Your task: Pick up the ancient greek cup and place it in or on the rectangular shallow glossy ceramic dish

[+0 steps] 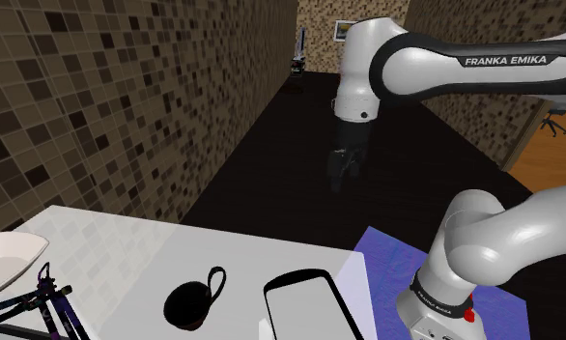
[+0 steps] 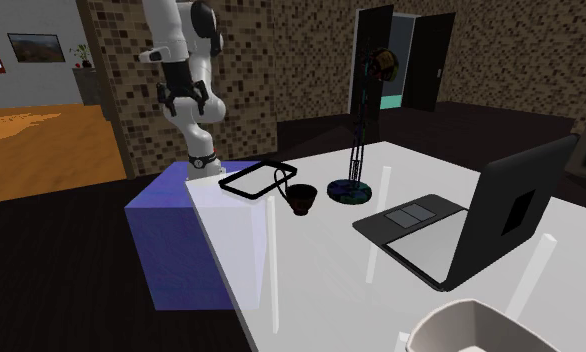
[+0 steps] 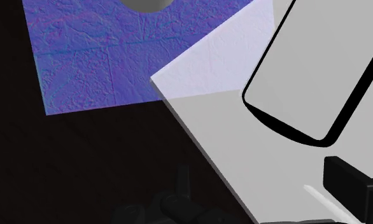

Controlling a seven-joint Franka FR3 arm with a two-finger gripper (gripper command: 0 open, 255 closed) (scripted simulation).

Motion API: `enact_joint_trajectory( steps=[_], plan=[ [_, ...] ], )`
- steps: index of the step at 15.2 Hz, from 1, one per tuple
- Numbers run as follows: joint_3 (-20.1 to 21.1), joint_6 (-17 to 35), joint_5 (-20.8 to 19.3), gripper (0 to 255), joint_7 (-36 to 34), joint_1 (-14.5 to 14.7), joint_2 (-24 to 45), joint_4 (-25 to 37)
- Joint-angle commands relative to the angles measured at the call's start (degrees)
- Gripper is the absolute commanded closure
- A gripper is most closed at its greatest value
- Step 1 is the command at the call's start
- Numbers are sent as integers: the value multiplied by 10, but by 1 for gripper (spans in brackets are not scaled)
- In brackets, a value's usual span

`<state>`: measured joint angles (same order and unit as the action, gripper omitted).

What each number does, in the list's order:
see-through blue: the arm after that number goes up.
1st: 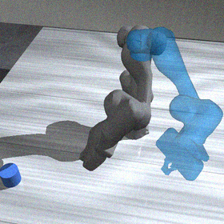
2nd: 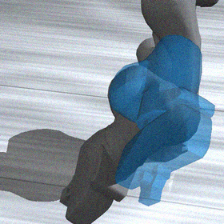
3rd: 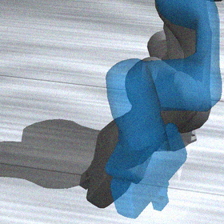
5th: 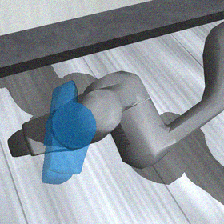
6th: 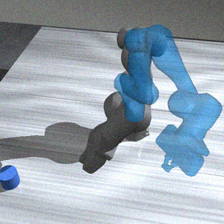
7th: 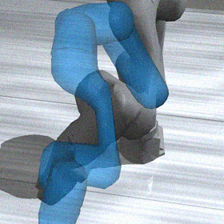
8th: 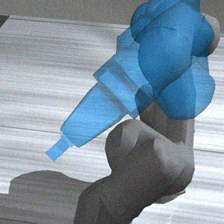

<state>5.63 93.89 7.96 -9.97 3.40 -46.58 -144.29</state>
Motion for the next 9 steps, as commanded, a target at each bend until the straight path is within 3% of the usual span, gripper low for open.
enact_joint_trajectory(
  steps=[1,9],
  plan=[
    [25,35,21,0,-31,6,6,-14],
    [137,184,94,0,-153,30,72,-38]
  ],
)
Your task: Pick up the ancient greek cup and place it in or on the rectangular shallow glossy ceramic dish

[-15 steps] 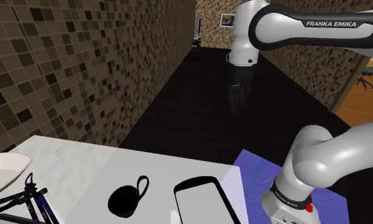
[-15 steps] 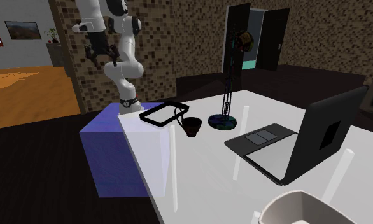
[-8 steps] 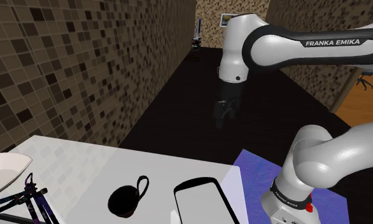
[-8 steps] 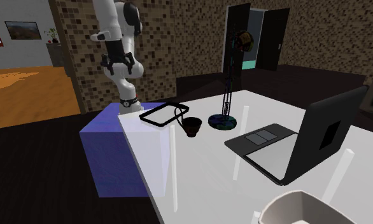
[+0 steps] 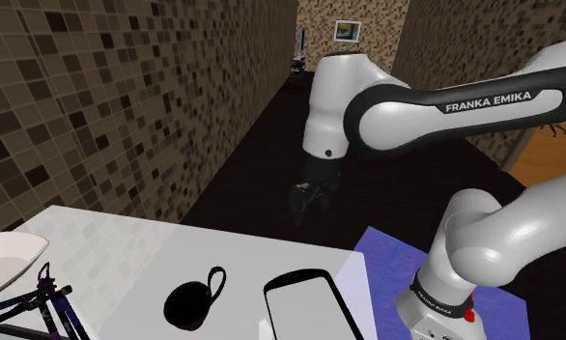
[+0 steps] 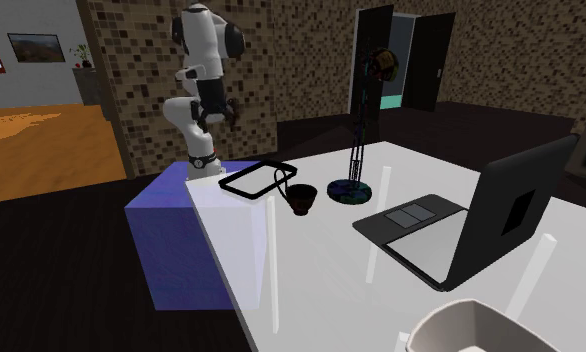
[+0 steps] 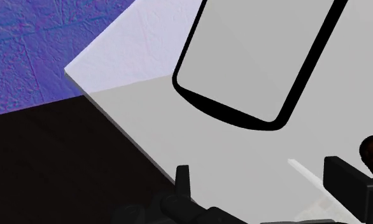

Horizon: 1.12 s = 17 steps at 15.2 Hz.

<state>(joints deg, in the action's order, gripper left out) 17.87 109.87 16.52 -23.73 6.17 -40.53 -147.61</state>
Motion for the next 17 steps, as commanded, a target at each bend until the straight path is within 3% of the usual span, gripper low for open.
enact_joint_trajectory(
  steps=[1,6,10,14,17],
  plan=[
    [30,44,14,0,-31,3,25,-3],
    [106,143,26,0,-114,-4,105,19],
    [173,217,3,0,-192,-26,183,53],
    [244,282,-67,0,-296,-66,275,100],
    [296,318,-169,0,-404,-99,358,144]
  ],
)
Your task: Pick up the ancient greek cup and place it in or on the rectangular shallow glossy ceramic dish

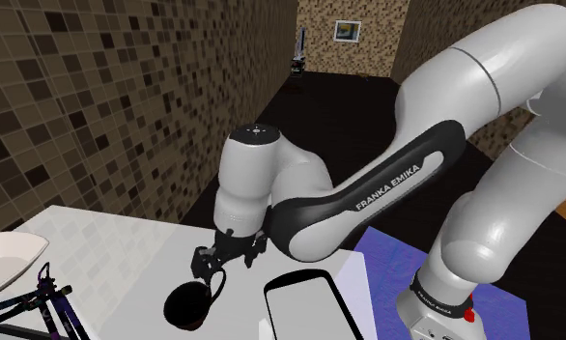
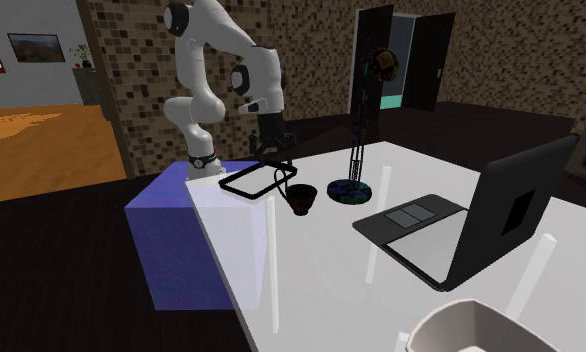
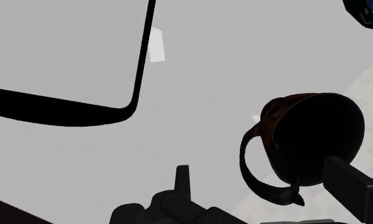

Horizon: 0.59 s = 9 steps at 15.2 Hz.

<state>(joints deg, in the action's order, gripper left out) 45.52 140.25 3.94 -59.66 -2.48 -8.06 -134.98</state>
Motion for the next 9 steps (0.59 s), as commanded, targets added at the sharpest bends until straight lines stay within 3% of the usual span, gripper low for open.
enact_joint_trajectory(
  steps=[1,8,9],
  plan=[
    [20,15,-50,0,-52,-12,39,21],
    [21,64,-147,0,-121,-16,112,17],
    [20,64,-147,0,-121,-15,112,17]
  ],
)
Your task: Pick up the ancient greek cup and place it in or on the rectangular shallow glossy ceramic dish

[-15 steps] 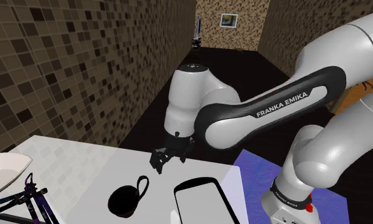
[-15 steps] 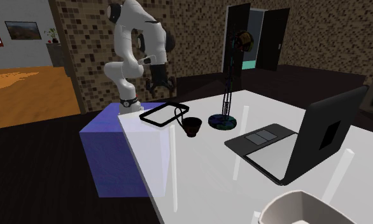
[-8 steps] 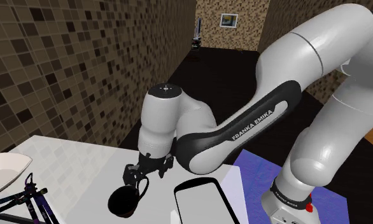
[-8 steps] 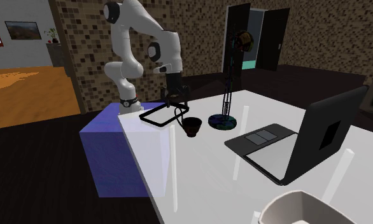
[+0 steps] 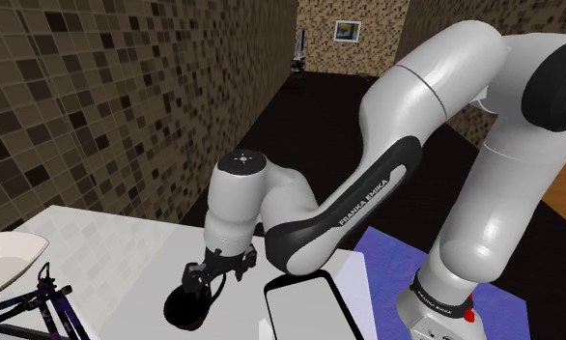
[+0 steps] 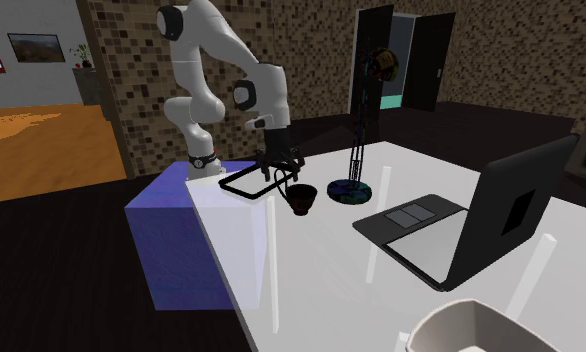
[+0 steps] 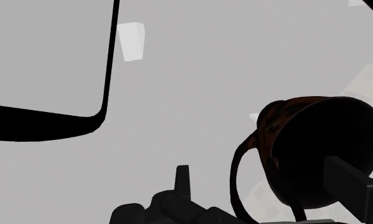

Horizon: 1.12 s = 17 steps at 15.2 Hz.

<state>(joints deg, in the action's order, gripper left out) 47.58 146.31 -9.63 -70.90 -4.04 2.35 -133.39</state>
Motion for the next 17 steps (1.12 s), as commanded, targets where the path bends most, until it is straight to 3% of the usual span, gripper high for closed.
enact_joint_trajectory(
  steps=[1,7,8,17],
  plan=[
    [-1,4,-12,0,-8,1,8,1],
    [-1,4,-12,0,-8,1,8,1],
    [-1,4,-12,255,-8,1,8,1],
    [-1,4,-12,255,-8,1,8,1]
  ],
)
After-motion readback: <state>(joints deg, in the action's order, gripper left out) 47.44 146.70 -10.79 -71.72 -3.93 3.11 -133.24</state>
